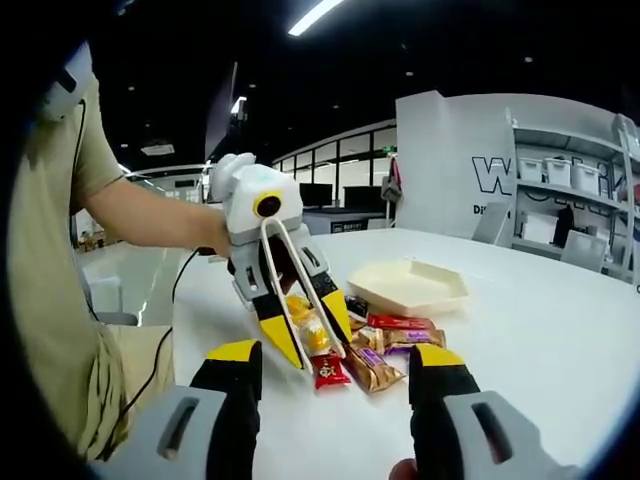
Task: Place the target food into the container with the food tongs after gripping and lifting it, then release it inside without dropping or visibly crushing the food.
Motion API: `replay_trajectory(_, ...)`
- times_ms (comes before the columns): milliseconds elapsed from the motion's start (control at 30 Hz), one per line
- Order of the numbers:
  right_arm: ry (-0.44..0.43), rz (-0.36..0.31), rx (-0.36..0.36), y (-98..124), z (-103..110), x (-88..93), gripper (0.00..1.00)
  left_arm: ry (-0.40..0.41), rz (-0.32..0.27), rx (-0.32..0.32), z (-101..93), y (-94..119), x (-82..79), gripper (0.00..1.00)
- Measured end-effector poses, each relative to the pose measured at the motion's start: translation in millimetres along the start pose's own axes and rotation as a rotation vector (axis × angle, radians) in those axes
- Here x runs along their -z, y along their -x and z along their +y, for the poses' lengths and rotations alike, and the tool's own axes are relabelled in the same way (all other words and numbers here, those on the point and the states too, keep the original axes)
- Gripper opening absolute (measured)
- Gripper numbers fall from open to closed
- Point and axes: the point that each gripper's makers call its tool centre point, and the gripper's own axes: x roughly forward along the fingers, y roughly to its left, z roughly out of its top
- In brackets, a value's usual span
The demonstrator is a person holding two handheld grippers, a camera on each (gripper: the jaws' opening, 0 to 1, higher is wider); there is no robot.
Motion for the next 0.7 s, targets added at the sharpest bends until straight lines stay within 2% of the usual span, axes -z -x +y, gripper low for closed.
replay_trajectory(700, 0.000, 0.000, -0.005, 0.5, 0.5, 0.3, 0.57, 0.034, 0.046, 0.002, -1.7, -3.4, 8.5, 0.25)
